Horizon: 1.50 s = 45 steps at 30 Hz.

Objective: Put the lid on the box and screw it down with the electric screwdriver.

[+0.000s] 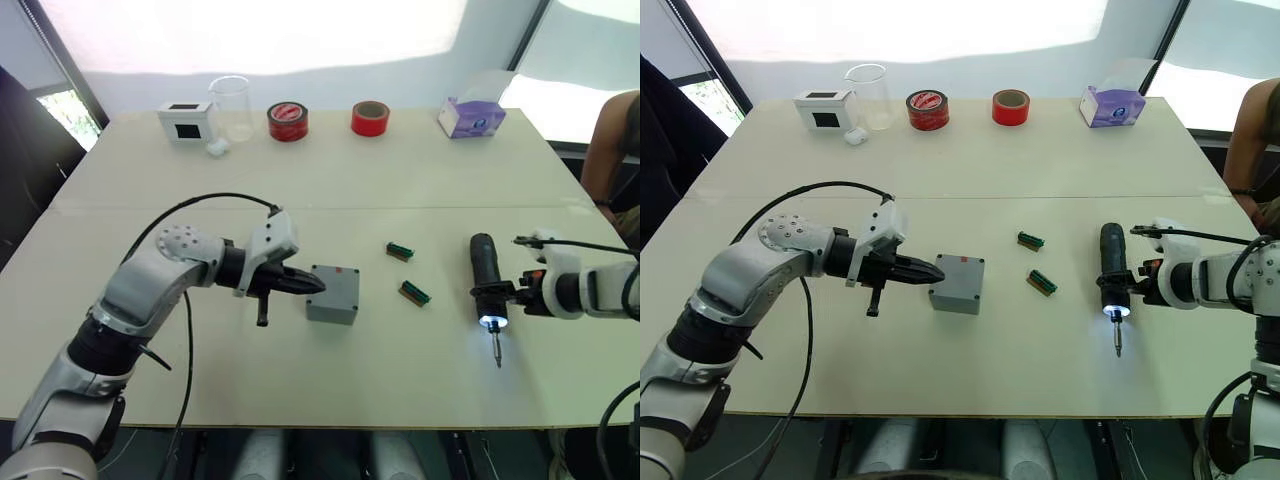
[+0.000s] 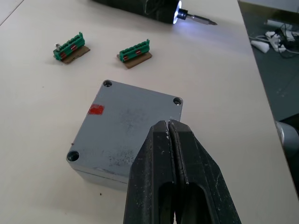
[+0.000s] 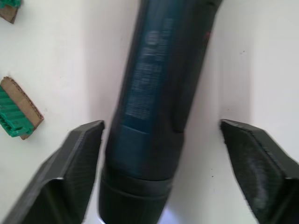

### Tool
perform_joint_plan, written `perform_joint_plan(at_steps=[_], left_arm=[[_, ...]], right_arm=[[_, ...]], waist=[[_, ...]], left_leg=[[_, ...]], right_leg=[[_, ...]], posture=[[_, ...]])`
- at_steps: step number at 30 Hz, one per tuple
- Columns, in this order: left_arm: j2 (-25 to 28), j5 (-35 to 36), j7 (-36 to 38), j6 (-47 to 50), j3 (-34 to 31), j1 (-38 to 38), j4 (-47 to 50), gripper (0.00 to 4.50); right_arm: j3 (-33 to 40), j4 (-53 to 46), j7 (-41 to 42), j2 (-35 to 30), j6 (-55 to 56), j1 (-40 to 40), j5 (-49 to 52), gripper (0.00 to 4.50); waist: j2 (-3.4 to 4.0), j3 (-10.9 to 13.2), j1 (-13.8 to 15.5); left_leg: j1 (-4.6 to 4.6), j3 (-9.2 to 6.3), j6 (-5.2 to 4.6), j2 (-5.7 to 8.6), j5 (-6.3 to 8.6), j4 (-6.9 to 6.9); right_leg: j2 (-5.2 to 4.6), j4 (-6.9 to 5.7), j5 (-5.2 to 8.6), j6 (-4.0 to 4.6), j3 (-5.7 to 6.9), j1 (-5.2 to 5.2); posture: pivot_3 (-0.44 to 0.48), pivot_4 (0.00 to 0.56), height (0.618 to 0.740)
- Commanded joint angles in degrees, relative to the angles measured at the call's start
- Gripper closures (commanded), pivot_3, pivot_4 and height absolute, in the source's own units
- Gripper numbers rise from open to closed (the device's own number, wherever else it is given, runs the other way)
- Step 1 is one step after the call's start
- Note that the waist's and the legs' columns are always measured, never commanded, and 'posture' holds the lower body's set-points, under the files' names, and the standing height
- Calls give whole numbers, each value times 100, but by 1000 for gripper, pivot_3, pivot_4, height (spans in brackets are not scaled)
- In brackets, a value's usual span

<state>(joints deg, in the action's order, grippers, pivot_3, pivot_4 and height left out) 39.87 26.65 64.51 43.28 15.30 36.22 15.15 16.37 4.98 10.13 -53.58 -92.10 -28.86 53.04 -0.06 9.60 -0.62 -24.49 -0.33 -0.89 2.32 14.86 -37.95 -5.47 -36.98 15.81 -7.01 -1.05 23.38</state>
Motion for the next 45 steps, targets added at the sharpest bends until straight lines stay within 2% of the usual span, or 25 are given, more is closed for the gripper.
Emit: perform_joint_plan(at_steps=[1,7,9,14,19,24,29,33,38,45], left_arm=[[156,-54,32,-114,-227,49,-110,4500],[254,-99,172,-221,-261,182,-391,4500],[240,-127,188,-273,-288,241,-520,4500],[66,-217,113,-440,-316,436,-1020,4500],[15,-619,41,-718,-64,314,-1167,4500],[100,-1022,63,-919,188,94,-1204,4500],[-7,-1172,47,-953,278,-16,-1198,4500],[-224,-1224,35,-877,373,-57,-1343,4500],[-447,-1571,-9,-1157,661,55,-1691,4500],[-862,-1807,-73,-1443,712,290,-2178,4500]], right_arm=[[165,-300,176,-25,30,-163,-244,90],[289,-635,401,-8,192,-334,-477,90],[63,-682,534,-174,24,-520,-494,90],[-652,-1995,1074,-380,1316,-782,-885,90],[-911,-3461,1997,158,2115,-64,-380,90],[-1413,-4264,2568,255,2506,621,-292,90],[-1935,-4426,3002,62,3013,976,-703,90],[-2641,-4173,3111,199,3424,992,-1279,90],[-2962,-3895,3106,452,3598,936,-1619,90],[-3171,-3815,3196,753,3628,951,-1759,90]], waist=[[0,0,-5],[0,0,7],[0,0,2],[2,1,-9],[-10,2,-9],[-11,3,18],[-17,6,20],[-17,6,7],[-18,6,17],[-21,6,36]], left_leg=[[0,0,0,0,0,0],[0,-1,0,0,0,0],[0,0,0,0,0,0],[0,-1,0,0,0,0],[0,-5,0,-4,0,2],[-2,-5,-1,3,1,-6],[-1,-9,-2,3,1,-12],[0,-9,-2,2,1,-12],[1,-9,-1,2,1,-12],[0,-9,-1,4,1,-15]], right_leg=[[0,-1,0,0,0,1],[0,-1,0,0,1,1],[-1,-1,0,0,1,1],[0,-3,0,-1,2,5],[5,-1,1,-2,2,4],[-4,-5,0,-2,2,1],[-7,-4,-1,-4,7,-3],[-6,-5,-1,-4,7,-2],[-4,-8,-1,-4,7,-1],[-4,-10,-1,-4,9,-2]], posture=[[0,150,740],[0,150,740],[0,150,740],[0,150,740],[0,150,740],[0,150,740],[0,150,740],[0,150,740],[0,150,740],[0,150,740]])
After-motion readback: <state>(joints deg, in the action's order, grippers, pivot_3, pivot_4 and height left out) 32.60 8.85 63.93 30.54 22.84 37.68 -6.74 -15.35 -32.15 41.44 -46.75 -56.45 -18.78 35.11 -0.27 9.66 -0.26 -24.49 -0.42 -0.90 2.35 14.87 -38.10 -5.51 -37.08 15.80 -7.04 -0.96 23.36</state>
